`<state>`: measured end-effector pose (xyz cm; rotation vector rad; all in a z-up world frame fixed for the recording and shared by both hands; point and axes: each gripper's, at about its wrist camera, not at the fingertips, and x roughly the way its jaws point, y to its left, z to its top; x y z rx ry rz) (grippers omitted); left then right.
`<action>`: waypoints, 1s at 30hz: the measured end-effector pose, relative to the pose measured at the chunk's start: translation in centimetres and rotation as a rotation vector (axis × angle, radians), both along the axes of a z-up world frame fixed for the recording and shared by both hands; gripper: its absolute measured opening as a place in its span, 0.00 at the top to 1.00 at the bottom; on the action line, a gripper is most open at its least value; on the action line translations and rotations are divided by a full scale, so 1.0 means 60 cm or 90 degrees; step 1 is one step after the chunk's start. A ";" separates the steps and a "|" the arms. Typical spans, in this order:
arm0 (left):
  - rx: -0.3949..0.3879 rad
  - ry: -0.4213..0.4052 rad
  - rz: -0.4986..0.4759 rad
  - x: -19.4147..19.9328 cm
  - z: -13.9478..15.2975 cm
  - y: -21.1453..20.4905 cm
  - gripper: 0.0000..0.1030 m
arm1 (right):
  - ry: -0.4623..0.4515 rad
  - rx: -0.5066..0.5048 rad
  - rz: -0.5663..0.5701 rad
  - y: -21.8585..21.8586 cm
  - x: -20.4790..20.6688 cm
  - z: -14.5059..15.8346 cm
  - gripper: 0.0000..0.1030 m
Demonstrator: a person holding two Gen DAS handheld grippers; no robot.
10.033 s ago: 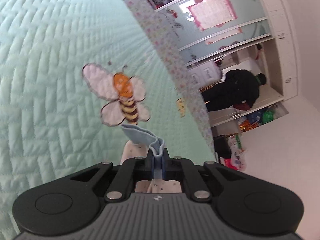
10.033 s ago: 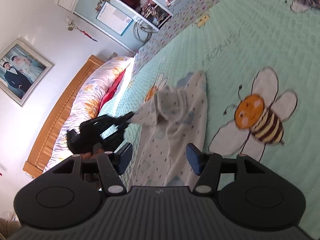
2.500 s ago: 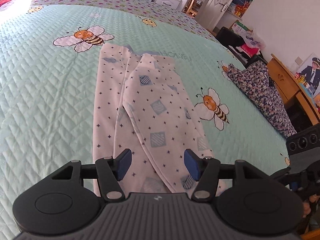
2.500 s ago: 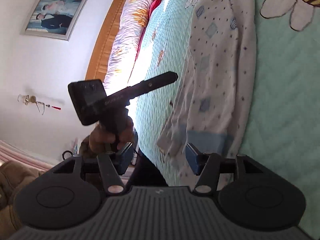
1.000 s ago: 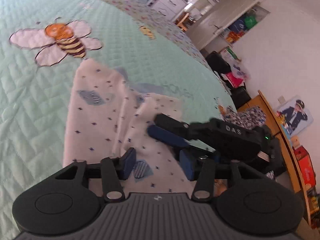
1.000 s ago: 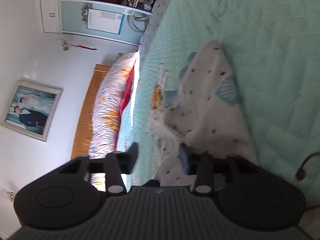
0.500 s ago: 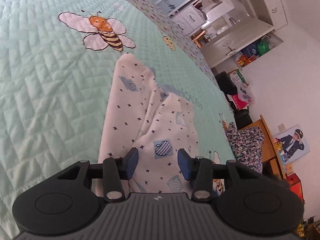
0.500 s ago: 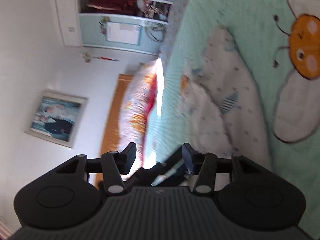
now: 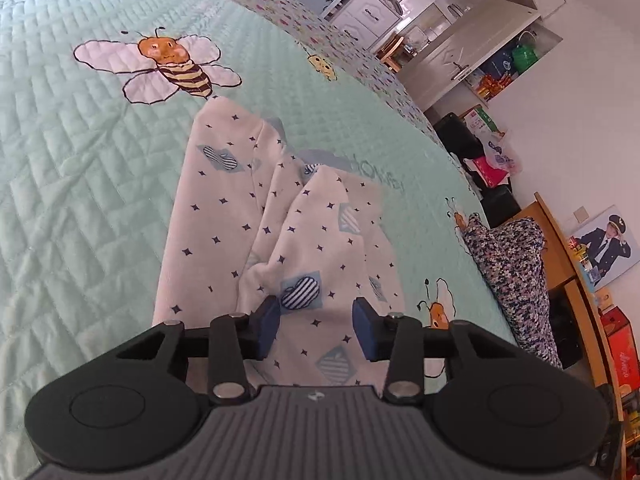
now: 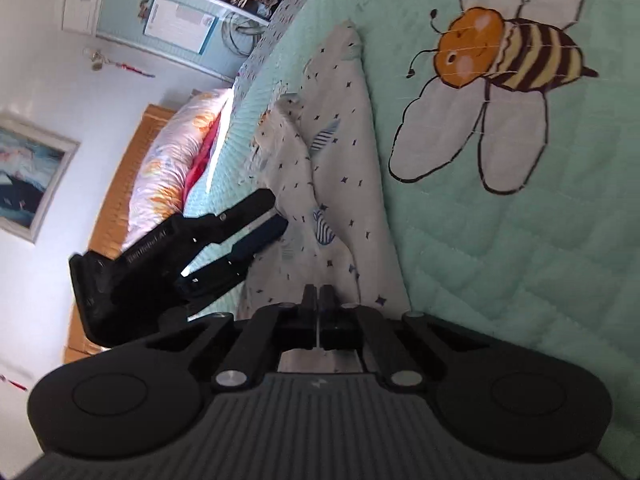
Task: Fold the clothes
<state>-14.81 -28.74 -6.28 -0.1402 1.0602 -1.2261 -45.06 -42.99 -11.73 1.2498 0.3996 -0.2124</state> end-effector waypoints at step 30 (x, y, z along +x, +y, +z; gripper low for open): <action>0.031 -0.051 -0.038 -0.141 0.003 0.073 0.46 | 0.101 -0.366 0.211 0.101 -0.066 0.063 0.44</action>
